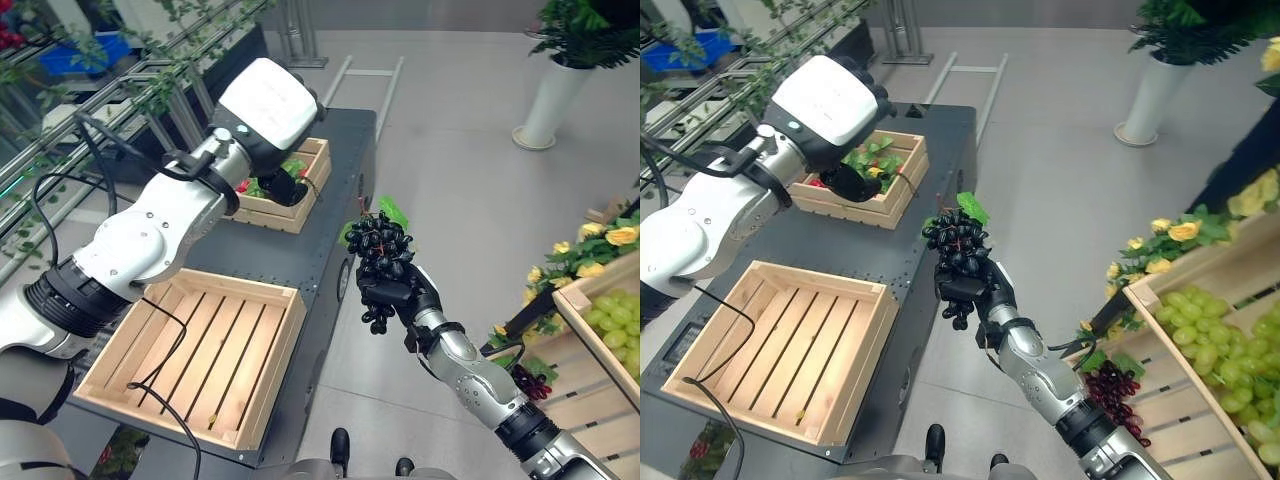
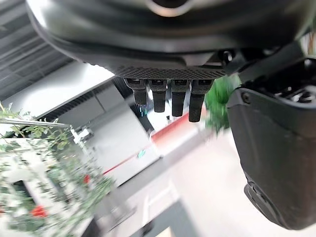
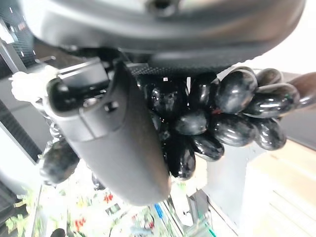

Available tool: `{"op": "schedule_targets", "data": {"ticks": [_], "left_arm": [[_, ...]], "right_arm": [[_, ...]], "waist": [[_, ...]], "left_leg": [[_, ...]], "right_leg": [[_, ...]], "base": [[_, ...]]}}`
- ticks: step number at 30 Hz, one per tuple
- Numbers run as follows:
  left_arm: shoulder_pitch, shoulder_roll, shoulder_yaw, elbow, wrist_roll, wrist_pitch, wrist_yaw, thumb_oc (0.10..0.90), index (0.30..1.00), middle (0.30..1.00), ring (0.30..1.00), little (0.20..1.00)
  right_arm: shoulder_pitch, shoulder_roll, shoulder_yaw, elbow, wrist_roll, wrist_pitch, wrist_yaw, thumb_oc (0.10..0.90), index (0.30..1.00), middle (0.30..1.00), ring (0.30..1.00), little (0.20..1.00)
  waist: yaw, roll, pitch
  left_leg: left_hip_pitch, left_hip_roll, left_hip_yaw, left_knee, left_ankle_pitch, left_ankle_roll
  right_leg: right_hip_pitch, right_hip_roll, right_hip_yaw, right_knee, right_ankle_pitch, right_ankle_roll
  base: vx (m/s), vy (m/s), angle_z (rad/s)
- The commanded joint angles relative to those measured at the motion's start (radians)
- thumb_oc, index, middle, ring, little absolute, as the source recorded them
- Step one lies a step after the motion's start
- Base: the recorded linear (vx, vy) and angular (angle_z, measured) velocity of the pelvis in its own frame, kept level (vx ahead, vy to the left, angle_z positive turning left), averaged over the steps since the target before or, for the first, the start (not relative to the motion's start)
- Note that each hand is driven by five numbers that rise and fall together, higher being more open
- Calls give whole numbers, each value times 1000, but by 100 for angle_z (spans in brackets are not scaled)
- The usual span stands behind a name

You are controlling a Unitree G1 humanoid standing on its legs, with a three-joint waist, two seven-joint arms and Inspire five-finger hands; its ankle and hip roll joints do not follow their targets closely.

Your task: Pick up the fruits from the basket on one side to the basket on the other side

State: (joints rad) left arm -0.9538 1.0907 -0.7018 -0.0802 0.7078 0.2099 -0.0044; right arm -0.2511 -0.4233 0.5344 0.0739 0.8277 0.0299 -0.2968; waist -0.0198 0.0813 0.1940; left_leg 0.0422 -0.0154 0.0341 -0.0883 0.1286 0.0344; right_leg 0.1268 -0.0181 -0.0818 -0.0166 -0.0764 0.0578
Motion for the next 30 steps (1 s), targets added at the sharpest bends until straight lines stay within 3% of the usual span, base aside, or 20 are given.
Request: {"op": "schedule_targets", "data": {"ticks": [1,4,6,7,9,14,16,19,20,24,25,30], "left_arm": [[38,-25,180,83,-188,-6,270,800,900,900,900,900],[117,-103,250,79,-351,-72,344,800,900,900,900,900],[230,-220,323,87,-483,-167,390,800,900,900,900,900],[234,-224,326,88,-491,-170,391,800,900,900,900,900],[321,-338,358,115,-598,-245,421,800,900,900,900,900],[420,-474,382,189,-746,-334,399,800,900,900,900,900],[442,-496,385,196,-770,-353,407,800,900,900,900,900],[474,-533,387,231,-845,-431,412,800,900,900,900,900],[494,-575,393,258,-884,-482,421,800,900,900,900,900],[511,-609,380,269,-894,-562,452,800,900,900,900,900],[507,-628,373,278,-914,-602,470,800,900,900,900,900],[485,-670,343,342,-910,-682,517,800,900,900,900,900]], "right_arm": [[9,30,-68,-96,-74,-98,110,400,300,300,300,300],[22,33,-70,-87,-98,-108,136,400,300,300,300,300],[36,41,-67,-79,-121,-102,153,400,300,300,300,300],[37,41,-66,-79,-122,-101,153,400,300,300,300,300],[63,35,-68,-73,-137,-100,176,400,300,300,300,300],[111,29,-77,-47,-151,-127,216,400,300,300,300,300],[125,25,-79,-46,-154,-133,215,400,300,300,300,300],[149,17,-87,-40,-165,-165,220,400,300,300,300,300],[156,14,-96,-26,-179,-185,216,400,300,300,300,300],[156,8,-113,-16,-191,-237,218,400,300,300,300,300],[140,6,-121,-12,-195,-261,213,400,300,300,300,300],[103,6,-143,8,-203,-318,196,400,300,300,300,300]], "waist": [[-10,-57,-137],[-16,-62,-131],[-27,-68,-122],[-27,-67,-122],[-44,-73,-105],[-67,-78,-75],[-73,-79,-64],[-84,-82,-33],[-91,-82,-5],[-101,-83,61],[-107,-83,102],[-113,-85,203]], "left_leg": [[59,-45,21,1,-166,-7],[60,-43,24,1,-169,-5],[66,-42,27,1,-175,-1],[66,-41,28,1,-175,-1],[71,-42,40,9,-183,6],[76,-41,59,18,-195,15],[73,-41,66,28,-199,18],[52,-42,81,60,-212,24],[28,-42,88,84,-215,25],[-14,-45,81,110,-211,25],[-45,-48,83,127,-207,24],[-141,-45,74,207,-196,9]], "right_leg": [[-40,-3,4,-54,69,29],[-46,1,11,-42,64,28],[-53,8,24,-21,52,25],[-54,9,25,-19,51,25],[-68,17,47,14,37,22],[-89,29,69,62,16,23],[-100,33,77,76,12,23],[-126,41,87,107,2,20],[-150,49,92,130,-5,14],[-191,62,96,153,-5,3],[-219,70,100,165,-4,-5],[-301,72,83,237,-2,-16]], "base": [[11,40,-29],[9,28,-27],[17,43,-27],[20,45,-34],[27,30,-41],[30,-5,-35],[12,-33,-27],[-27,-65,-21],[-81,-82,-20],[-162,-65,-24],[-152,-50,-17],[-149,-82,-6]]}}
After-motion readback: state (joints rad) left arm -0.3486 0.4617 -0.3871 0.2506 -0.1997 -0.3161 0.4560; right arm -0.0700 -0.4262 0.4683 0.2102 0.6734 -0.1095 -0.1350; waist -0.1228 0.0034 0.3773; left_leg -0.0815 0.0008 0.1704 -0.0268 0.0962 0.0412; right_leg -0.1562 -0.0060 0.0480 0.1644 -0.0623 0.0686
